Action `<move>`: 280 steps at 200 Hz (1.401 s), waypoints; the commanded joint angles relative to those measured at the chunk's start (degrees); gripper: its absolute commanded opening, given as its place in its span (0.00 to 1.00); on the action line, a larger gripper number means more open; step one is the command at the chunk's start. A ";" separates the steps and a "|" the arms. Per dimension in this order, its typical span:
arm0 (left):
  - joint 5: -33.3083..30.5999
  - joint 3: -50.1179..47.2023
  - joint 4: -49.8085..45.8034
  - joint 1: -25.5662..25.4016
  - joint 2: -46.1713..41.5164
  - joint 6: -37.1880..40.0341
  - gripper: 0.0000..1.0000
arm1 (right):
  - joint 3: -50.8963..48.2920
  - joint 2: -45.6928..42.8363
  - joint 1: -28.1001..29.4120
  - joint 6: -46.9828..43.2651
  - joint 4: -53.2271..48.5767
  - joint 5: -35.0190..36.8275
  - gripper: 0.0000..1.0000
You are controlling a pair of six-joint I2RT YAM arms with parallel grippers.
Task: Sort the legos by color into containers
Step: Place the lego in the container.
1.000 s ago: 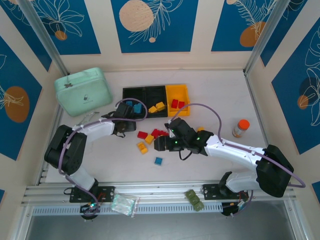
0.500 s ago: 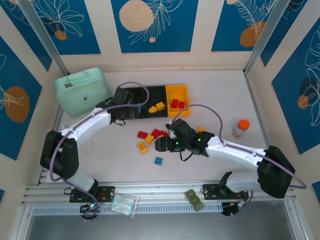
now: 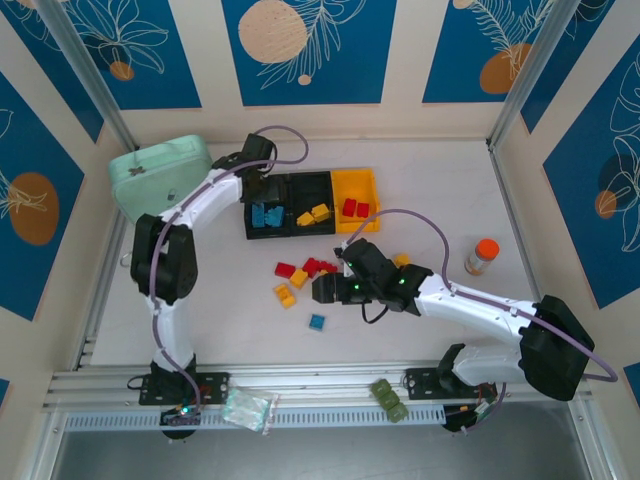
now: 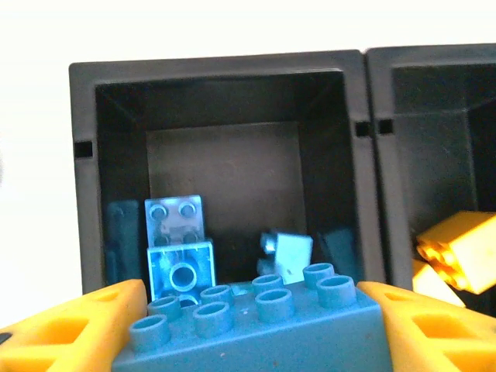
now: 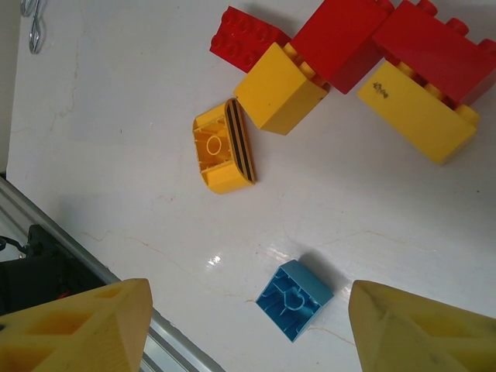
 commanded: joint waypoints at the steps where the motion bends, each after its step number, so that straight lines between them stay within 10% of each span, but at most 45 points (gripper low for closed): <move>1: 1.67 4.87 -4.15 1.06 3.27 1.49 0.51 | 0.14 -1.09 -0.42 0.54 -1.41 0.71 0.68; 280: 1.91 12.29 -7.08 1.06 7.26 1.59 0.73 | -0.60 -2.14 -0.36 1.54 -2.19 1.64 0.68</move>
